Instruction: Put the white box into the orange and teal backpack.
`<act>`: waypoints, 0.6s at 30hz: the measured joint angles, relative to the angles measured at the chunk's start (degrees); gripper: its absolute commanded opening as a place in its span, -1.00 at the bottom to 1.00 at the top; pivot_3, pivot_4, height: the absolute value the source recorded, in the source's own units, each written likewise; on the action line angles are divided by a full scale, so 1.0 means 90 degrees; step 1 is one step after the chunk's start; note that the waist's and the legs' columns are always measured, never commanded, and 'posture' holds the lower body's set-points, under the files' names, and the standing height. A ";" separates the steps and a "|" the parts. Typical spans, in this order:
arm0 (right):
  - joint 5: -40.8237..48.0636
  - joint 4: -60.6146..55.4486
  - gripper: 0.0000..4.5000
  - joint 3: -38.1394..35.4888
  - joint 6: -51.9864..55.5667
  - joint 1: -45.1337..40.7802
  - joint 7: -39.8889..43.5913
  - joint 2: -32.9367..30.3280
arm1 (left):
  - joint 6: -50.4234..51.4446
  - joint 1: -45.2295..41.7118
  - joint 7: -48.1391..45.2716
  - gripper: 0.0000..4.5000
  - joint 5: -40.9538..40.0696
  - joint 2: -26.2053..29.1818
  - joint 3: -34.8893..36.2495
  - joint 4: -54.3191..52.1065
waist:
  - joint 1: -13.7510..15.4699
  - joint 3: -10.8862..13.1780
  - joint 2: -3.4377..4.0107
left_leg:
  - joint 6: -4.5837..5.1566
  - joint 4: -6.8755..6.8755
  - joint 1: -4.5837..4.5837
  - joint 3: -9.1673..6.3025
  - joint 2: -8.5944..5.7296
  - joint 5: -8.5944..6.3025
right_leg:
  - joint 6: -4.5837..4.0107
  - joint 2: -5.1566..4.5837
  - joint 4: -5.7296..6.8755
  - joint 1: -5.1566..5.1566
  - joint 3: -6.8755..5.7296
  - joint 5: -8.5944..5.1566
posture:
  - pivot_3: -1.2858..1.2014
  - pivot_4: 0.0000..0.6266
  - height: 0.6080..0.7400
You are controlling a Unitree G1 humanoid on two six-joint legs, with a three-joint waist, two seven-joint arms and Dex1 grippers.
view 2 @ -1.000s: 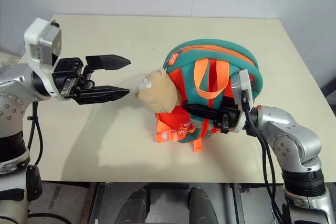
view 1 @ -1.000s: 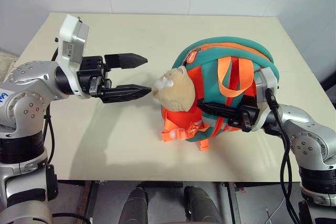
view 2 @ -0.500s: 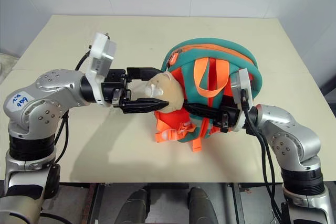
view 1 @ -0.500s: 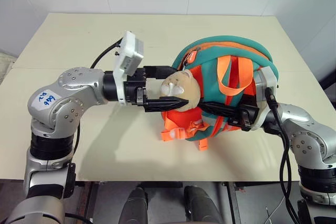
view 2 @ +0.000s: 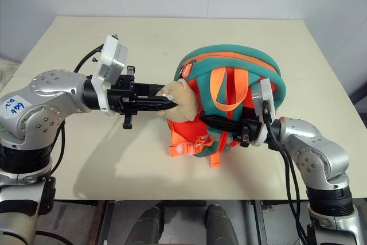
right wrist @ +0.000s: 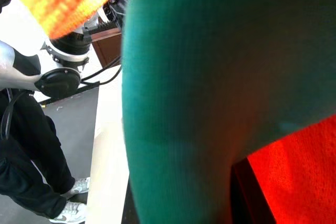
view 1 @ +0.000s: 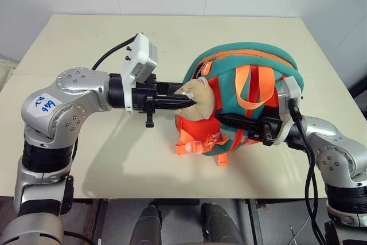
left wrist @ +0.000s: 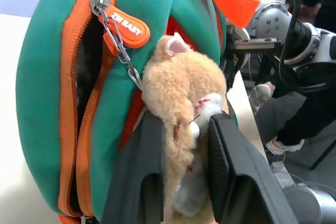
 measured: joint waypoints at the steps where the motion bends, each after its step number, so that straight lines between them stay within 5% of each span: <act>1: 0.0000 -0.0003 -1.00 -0.0001 -0.0006 0.0015 0.0000 0.0000 | 0.0000 -0.0016 -0.0058 -0.70 0.0000 0.0073 0.0005 0.0002 | 0.0000 0.0000 0.0000 | 0.0000 -0.0002 0.0000 0.0000 0.0000 0.0000 | 0.0000 0.0000 -0.0001 -0.0001 0.0000 0.0000 | 0.03 -0.52 1.00; 18: 0.0002 -0.0201 -1.00 -0.0090 -0.0043 0.0255 -0.0024 -0.0004 | -0.0559 0.0117 -0.1425 -0.70 0.0274 0.1787 0.0592 0.1048 | 0.0000 0.0000 0.0001 | 0.0002 -0.0035 0.0000 0.0003 0.0001 -0.0001 | -0.0005 0.0000 -0.0024 -0.0006 -0.0001 -0.0003 | 0.03 -0.52 1.00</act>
